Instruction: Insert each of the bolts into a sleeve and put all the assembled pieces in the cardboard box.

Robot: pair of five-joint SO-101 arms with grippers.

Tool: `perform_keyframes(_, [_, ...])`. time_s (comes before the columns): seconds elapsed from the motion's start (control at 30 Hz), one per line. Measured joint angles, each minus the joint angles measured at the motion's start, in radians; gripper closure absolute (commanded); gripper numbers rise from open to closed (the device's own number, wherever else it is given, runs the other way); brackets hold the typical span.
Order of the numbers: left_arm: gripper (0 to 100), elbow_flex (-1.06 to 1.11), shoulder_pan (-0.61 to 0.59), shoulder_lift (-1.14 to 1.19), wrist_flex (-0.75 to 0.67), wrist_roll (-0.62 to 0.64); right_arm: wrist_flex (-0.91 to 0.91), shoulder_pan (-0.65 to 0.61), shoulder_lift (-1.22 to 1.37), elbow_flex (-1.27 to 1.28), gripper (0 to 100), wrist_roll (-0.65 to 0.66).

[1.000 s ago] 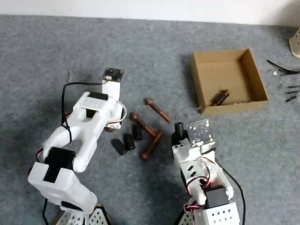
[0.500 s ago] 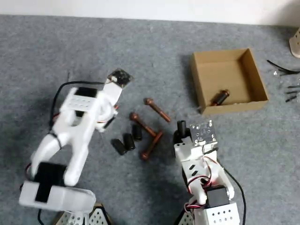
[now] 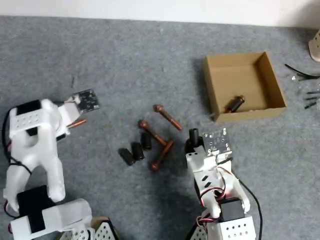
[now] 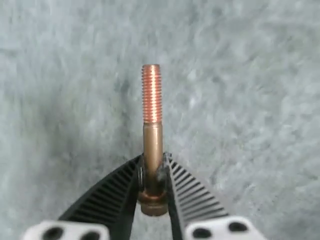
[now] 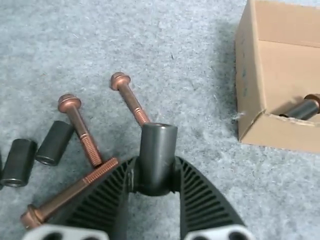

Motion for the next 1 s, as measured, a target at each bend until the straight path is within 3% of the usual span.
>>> perform_keyframes(0.13, [98, 0.077, -0.011, 0.000, -0.103, -0.006, 0.000, 0.000, 0.000, 0.000, 99.4, 0.000])
perform_keyframes(0.3, [77, 0.098, -0.011, 0.000, -0.150, -0.006, 0.000, 0.000, 0.000, 0.000, 99.4, 0.000])
perform_keyframes(0.47, [78, 0.098, -0.011, -0.014, -0.160, 0.009, 0.000, 0.000, 0.000, 0.000, 99.4, 0.000])
perform_keyframes(0.57, [78, 0.069, -0.011, -0.014, -0.160, 0.089, 0.000, 0.000, 0.000, 0.000, 99.4, 0.000])
perform_keyframes(0.67, [78, 0.006, -0.014, -0.014, -0.158, 0.338, 0.000, 0.000, 0.000, 0.000, 99.4, 0.000])
perform_keyframes(0.93, [78, -0.043, -0.141, -0.014, 0.157, 1.508, 0.000, 0.000, 0.000, 0.000, 99.4, 0.000])
perform_keyframes(1.0, [78, -0.028, -0.138, -0.014, 0.176, 1.695, 0.000, 0.000, 0.000, 0.000, 99.4, 0.000])
